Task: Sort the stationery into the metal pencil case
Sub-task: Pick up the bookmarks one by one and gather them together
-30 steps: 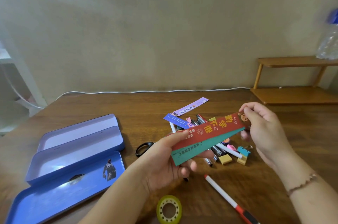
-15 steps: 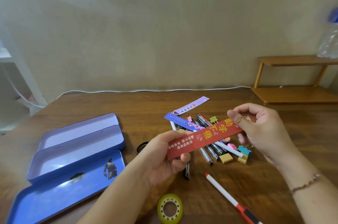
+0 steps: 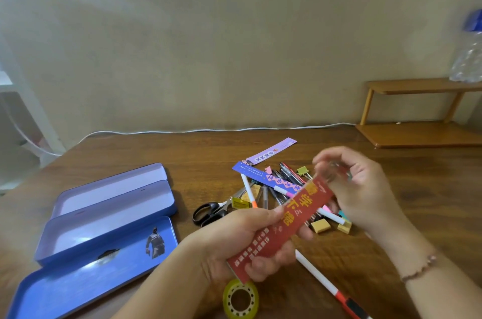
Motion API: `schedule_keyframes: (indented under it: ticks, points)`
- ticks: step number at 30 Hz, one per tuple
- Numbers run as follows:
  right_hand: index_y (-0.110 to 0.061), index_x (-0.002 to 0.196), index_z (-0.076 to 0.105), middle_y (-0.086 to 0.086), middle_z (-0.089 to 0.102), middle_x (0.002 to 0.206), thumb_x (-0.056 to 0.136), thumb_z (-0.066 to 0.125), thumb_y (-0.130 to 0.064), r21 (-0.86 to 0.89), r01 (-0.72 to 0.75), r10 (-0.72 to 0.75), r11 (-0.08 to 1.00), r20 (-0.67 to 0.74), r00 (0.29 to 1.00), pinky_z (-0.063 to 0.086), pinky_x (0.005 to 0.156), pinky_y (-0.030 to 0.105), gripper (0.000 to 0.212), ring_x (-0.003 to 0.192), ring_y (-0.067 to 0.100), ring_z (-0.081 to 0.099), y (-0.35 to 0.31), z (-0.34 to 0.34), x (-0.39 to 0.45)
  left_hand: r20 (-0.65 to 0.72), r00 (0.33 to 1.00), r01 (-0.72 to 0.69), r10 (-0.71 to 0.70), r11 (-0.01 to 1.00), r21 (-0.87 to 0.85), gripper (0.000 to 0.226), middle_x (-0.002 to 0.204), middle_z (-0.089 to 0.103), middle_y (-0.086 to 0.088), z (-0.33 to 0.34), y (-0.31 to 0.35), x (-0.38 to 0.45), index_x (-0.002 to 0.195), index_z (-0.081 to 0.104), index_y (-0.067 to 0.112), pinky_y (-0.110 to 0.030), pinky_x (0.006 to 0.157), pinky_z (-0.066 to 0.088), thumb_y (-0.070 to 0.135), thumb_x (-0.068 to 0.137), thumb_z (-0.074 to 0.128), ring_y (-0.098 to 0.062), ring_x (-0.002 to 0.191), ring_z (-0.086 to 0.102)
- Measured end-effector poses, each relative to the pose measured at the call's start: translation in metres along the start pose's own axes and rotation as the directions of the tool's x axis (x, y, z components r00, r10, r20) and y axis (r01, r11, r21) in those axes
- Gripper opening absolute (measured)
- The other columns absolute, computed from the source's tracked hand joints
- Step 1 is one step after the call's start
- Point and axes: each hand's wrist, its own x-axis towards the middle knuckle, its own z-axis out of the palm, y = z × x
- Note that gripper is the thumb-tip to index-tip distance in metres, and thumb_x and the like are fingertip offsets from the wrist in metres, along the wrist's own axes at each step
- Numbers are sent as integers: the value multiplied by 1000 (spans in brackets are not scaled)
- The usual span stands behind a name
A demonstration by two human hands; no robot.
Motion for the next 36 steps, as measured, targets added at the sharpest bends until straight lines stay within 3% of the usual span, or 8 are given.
schedule_keyframes:
  ticks: [3,6,14,18,22,26,33,36]
  points:
    - [-26,91,64,2,66,73,89,46,-54,-194,-79,41,978,-192,981,42,50,25,33,56,18,57,10,-19,10,-135,987,-105,88,987,-124,55,62,49,-1,-5,9,-3,103,64,11,-17,37,23,55,100,30,-4,38,42]
    - [-28,93,67,-7,65,89,87,57,-54,-790,-291,267,539,-168,949,48,61,27,28,78,8,57,30,-33,18,-284,948,-226,146,934,-276,58,57,46,-2,-6,18,-6,89,65,10,-14,32,26,53,99,28,-6,32,39]
    - [-34,88,66,-10,61,91,81,63,-60,-870,-287,429,401,-99,898,43,53,24,28,79,5,52,33,-11,13,-366,928,-188,73,939,-289,55,60,49,-4,-6,18,-6,87,63,9,-15,31,34,50,101,29,-9,33,44]
    - [-25,75,68,-7,66,82,80,73,-42,-682,-313,337,661,-103,936,42,55,27,19,76,10,57,37,-17,18,-361,931,-165,62,951,-263,54,62,51,-4,-5,17,-6,89,63,10,-16,32,35,51,100,30,-9,36,45]
    - [-25,78,61,1,70,81,90,64,-21,-91,-51,3,995,-467,884,41,48,25,13,63,15,64,26,-33,23,-358,933,-128,36,963,-236,57,67,54,-6,-5,18,-9,91,65,10,-18,35,40,52,101,29,-11,41,51]
    - [-30,86,58,-7,66,78,94,54,-21,186,246,-41,951,-715,698,44,44,19,13,48,7,58,13,-52,23,-338,941,-70,5,981,-180,57,70,57,-8,-2,17,-7,94,64,10,-17,35,40,51,102,26,-13,44,56]
    - [-24,93,57,-6,58,75,94,56,-35,280,343,-23,897,-745,667,38,41,19,11,46,6,46,14,-60,25,-261,965,-27,5,996,-80,58,72,63,-12,-1,10,-3,97,63,7,-20,36,45,50,103,25,-17,52,63]
    - [-17,102,45,-3,47,75,77,64,-61,370,362,21,856,-723,690,39,52,20,54,53,9,44,88,-131,30,-263,965,-36,8,994,-99,57,71,63,-12,-2,11,-4,97,62,7,-19,35,44,49,104,23,-16,51,63]
